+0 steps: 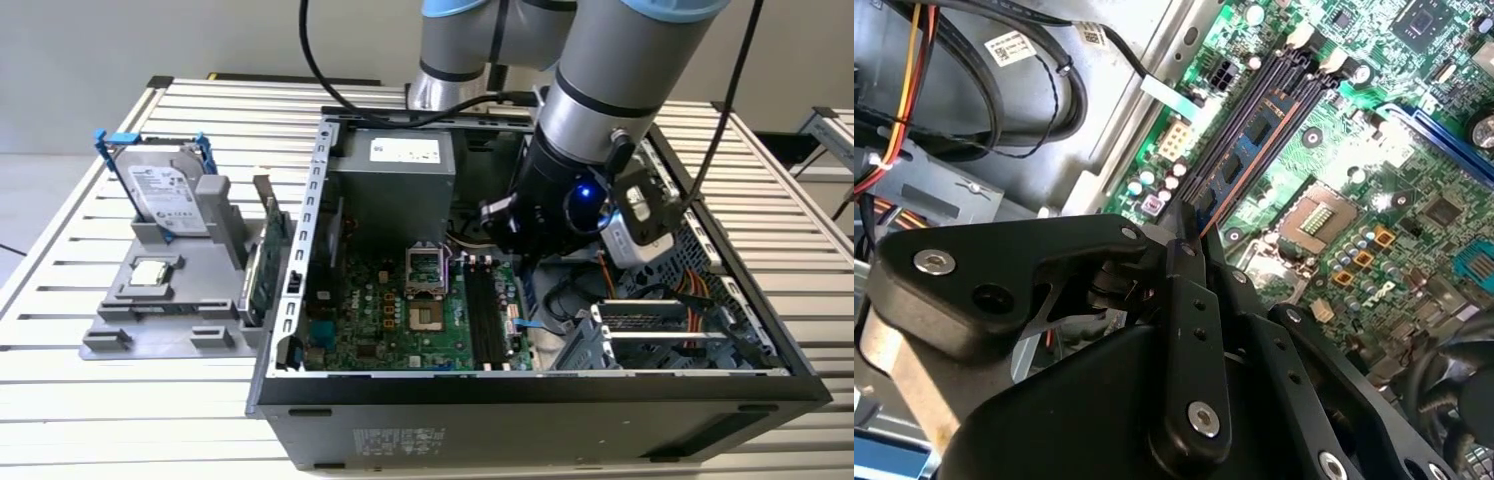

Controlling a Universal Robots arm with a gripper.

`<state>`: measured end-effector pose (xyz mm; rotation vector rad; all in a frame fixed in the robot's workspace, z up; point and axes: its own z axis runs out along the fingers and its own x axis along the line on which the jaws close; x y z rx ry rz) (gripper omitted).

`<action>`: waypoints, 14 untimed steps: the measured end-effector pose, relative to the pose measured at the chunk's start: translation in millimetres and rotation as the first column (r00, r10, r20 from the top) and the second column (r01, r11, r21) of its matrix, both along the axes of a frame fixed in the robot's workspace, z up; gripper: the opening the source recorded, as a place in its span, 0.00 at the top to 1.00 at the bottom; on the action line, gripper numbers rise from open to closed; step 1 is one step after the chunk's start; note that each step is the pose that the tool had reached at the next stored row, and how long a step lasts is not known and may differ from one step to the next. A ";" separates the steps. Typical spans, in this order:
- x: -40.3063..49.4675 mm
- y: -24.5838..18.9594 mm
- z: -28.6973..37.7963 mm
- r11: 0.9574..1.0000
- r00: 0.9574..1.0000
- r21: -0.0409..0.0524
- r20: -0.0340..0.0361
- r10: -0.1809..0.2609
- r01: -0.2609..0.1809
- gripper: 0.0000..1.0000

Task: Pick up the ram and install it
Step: 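Insert the ram into the slot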

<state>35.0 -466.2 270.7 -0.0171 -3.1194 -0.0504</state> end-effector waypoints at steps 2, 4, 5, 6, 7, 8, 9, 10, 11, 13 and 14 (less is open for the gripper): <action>0.0 -0.1 -2.3 1.000 1.000 0.000 0.000 0.000 0.000 1.00; 0.0 -0.2 -4.9 1.000 1.000 0.000 0.000 0.000 0.000 1.00; 0.0 -0.2 -6.3 1.000 1.000 0.000 0.000 0.000 0.000 1.00; 0.0 -0.3 -7.5 1.000 1.000 0.000 0.000 0.000 0.000 1.00; -0.1 -0.3 -9.0 1.000 1.000 0.000 0.000 0.000 0.000 1.00; 0.0 -0.4 -10.3 1.000 1.000 0.000 0.000 0.000 0.000 1.00; -0.1 -0.4 -11.5 1.000 1.000 0.000 0.000 0.000 0.000 1.00; -0.1 -0.5 -12.7 1.000 1.000 0.000 0.000 0.000 0.000 1.00; -0.1 -0.5 -14.1 1.000 1.000 0.000 0.000 0.000 0.000 1.00; -0.1 -0.5 -16.4 1.000 1.000 0.000 0.000 0.000 0.000 1.00; -0.1 -0.5 -17.7 1.000 1.000 0.000 0.000 0.000 0.000 1.00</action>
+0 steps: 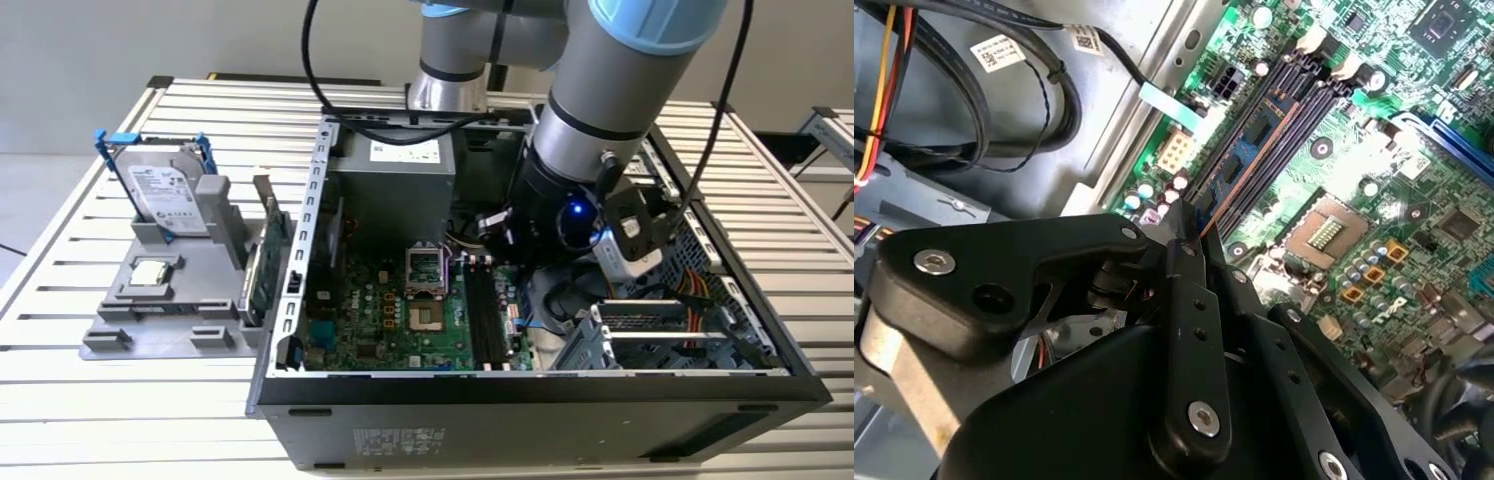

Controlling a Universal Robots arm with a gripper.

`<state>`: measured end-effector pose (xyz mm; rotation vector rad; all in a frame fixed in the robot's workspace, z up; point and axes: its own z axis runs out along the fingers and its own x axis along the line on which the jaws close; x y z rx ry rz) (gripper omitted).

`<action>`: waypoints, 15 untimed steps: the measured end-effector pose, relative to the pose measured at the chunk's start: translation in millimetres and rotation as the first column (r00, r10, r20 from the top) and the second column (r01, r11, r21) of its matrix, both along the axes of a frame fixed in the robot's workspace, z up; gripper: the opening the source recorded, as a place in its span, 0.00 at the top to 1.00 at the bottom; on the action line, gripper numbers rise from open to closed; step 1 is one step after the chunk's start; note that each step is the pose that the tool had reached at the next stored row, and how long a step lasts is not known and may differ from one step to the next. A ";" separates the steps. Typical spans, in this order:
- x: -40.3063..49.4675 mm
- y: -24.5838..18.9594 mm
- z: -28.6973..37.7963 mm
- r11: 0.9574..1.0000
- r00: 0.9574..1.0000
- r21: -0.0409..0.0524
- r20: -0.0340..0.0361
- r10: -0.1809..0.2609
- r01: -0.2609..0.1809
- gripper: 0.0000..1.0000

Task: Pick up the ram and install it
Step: 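Insert the ram into the slot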

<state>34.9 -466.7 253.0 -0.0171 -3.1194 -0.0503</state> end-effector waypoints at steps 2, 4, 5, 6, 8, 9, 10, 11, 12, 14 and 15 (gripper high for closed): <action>0.0 0.0 -2.1 1.000 1.000 0.000 0.000 0.000 0.000 1.00; -0.1 0.0 -2.2 1.000 1.000 0.000 0.000 0.000 0.000 1.00; -0.1 0.0 -2.2 1.000 1.000 0.000 0.000 0.000 0.000 1.00; 0.0 0.0 -2.3 1.000 1.000 0.000 0.000 0.000 0.000 1.00; 0.0 0.0 -2.7 1.000 1.000 0.000 0.000 0.000 0.000 1.00; -0.1 -0.2 -3.1 1.000 1.000 0.000 0.000 0.000 0.000 1.00; -0.1 -0.4 -3.5 1.000 1.000 0.000 0.000 0.000 0.000 1.00; -0.1 -0.7 -4.0 1.000 1.000 0.000 0.000 0.000 0.000 1.00; -0.1 -1.0 -4.5 1.000 1.000 0.000 0.000 0.000 0.000 1.00; -0.1 -1.7 -5.8 1.000 1.000 0.000 0.000 0.000 0.000 1.00; -0.2 -2.2 -6.2 1.000 1.000 0.000 0.000 0.000 0.000 1.00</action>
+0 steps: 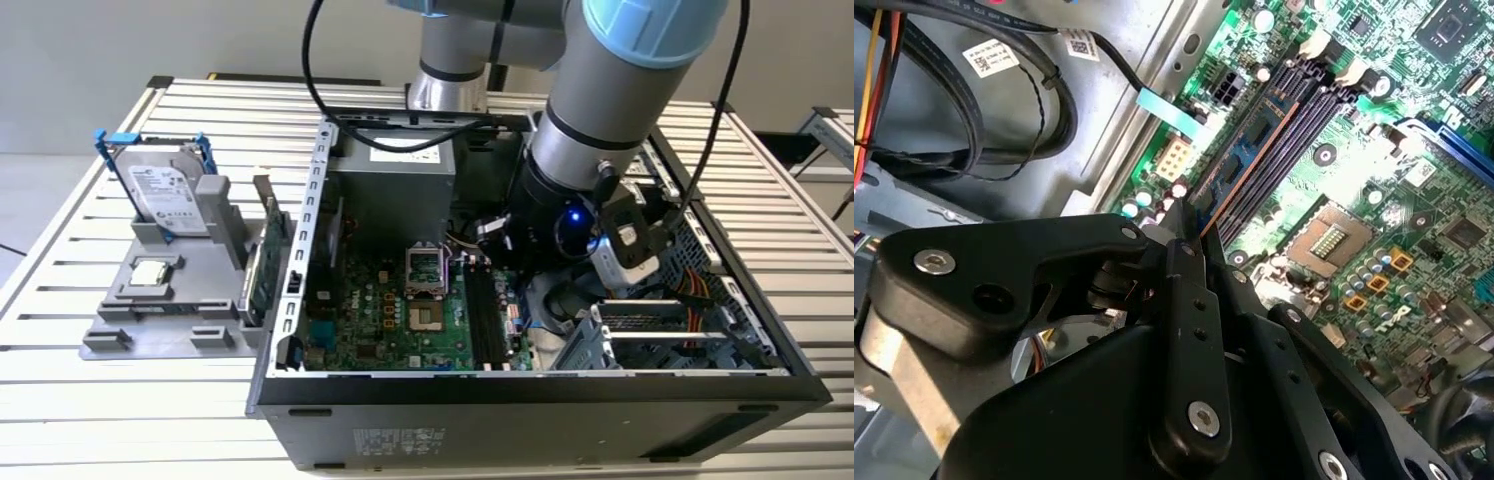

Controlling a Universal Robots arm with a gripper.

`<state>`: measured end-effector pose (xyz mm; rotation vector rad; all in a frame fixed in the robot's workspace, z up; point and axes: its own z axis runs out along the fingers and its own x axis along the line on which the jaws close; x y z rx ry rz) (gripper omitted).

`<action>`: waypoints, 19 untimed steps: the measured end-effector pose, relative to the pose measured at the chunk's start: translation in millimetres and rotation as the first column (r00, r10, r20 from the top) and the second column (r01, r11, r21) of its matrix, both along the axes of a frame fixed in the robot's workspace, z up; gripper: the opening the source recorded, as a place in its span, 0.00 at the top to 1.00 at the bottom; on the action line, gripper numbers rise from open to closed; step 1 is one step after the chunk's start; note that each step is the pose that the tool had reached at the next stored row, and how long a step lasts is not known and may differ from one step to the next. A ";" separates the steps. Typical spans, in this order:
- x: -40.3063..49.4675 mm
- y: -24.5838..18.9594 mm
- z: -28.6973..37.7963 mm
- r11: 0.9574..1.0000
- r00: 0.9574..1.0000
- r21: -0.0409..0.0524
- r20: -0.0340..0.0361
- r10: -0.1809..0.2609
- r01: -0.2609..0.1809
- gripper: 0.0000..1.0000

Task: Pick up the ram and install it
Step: 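Insert the ram into the slot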

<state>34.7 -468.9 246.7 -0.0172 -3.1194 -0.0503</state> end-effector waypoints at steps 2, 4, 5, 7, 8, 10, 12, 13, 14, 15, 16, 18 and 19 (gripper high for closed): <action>-0.1 -0.9 -1.2 1.000 1.000 0.000 0.000 0.000 0.000 1.00; -0.2 -1.1 -2.8 1.000 1.000 0.000 0.000 0.000 0.000 1.00; -0.4 -1.1 -3.7 1.000 1.000 0.000 0.000 0.000 0.000 1.00; -1.1 -1.2 -5.6 1.000 1.000 0.000 0.000 0.000 0.000 1.00; -1.3 -1.2 -6.4 1.000 1.000 0.000 0.000 0.000 0.000 1.00; -1.5 -1.4 -8.2 1.000 1.000 0.000 0.000 0.000 0.000 1.00; -1.8 -2.2 -9.7 1.000 1.000 0.000 0.000 0.000 0.000 1.00; -1.9 -2.6 -10.5 1.000 1.000 0.000 0.000 0.000 0.000 1.00; -2.2 -3.0 -11.4 1.000 1.000 0.000 0.000 0.000 0.000 1.00; -2.4 -3.6 -12.0 1.000 1.000 0.000 0.000 0.000 0.000 1.00; -2.7 -4.2 -12.6 1.000 1.000 0.000 0.000 0.001 -0.001 1.00; -3.4 -5.2 -14.3 1.000 1.000 0.000 0.000 0.003 -0.003 1.00; -3.9 -5.8 -15.1 1.000 1.000 0.000 0.000 0.004 -0.004 1.00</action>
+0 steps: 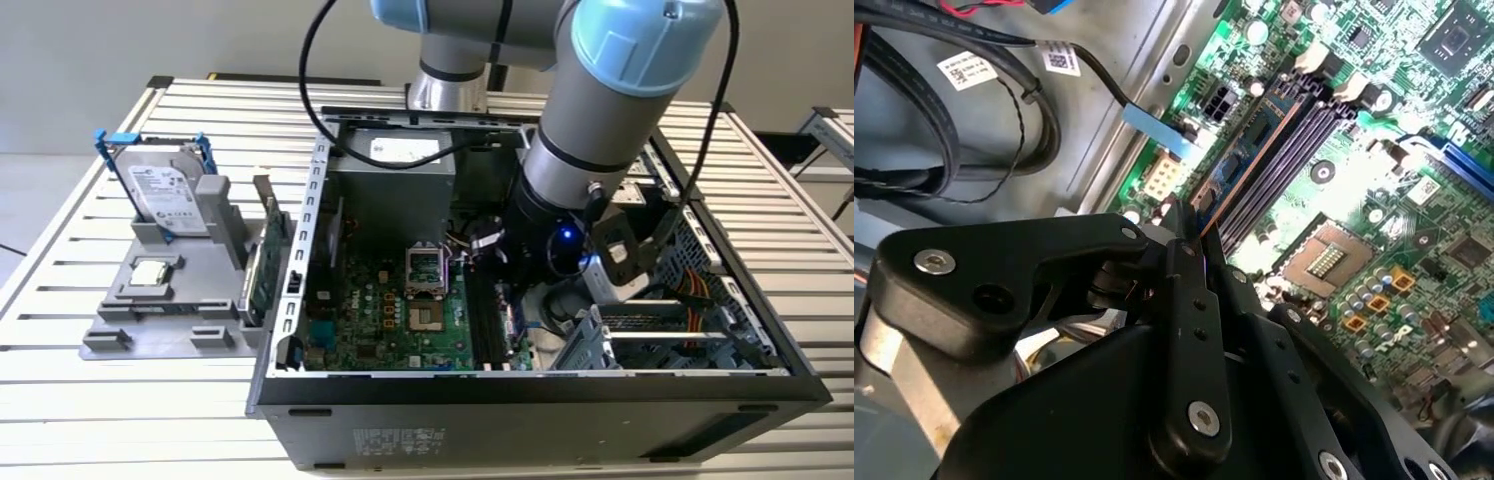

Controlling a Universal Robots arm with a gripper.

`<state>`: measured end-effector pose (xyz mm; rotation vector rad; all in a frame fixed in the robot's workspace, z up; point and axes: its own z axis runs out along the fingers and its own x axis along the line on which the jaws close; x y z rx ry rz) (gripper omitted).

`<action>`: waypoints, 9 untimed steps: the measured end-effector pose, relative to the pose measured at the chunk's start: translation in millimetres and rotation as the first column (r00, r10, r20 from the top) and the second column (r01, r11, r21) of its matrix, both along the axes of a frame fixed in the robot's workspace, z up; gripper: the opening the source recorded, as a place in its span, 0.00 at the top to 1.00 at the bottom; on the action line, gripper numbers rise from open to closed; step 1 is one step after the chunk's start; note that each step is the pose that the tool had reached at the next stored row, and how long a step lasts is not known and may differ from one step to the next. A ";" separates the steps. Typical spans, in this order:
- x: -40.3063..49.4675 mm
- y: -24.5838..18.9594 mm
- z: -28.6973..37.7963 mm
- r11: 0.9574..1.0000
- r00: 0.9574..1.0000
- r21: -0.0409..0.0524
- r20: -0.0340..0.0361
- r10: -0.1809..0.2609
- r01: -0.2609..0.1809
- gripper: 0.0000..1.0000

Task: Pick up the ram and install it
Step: 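Insert the ram into the slot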

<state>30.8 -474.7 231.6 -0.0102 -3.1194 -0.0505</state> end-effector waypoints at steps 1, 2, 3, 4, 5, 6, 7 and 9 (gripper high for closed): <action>-0.6 -0.6 -0.5 1.000 1.000 0.000 0.000 0.001 -0.001 1.00; -1.1 -1.1 -1.0 1.000 1.000 0.000 0.000 0.002 -0.002 1.00; -1.5 -1.8 -1.5 1.000 1.000 0.000 0.000 0.003 -0.003 1.00; -1.9 -2.6 -1.9 1.000 1.000 0.000 0.000 0.005 -0.005 1.00; -2.3 -3.3 -2.4 1.000 1.000 0.000 0.000 0.006 -0.006 1.00; -2.8 -3.7 -2.9 1.000 1.000 0.000 0.000 0.007 -0.007 1.00; -3.4 -4.2 -3.3 1.000 1.000 0.000 0.000 0.009 -0.009 1.00; -4.3 -4.6 -4.5 1.000 1.000 0.000 0.000 0.012 -0.012 1.00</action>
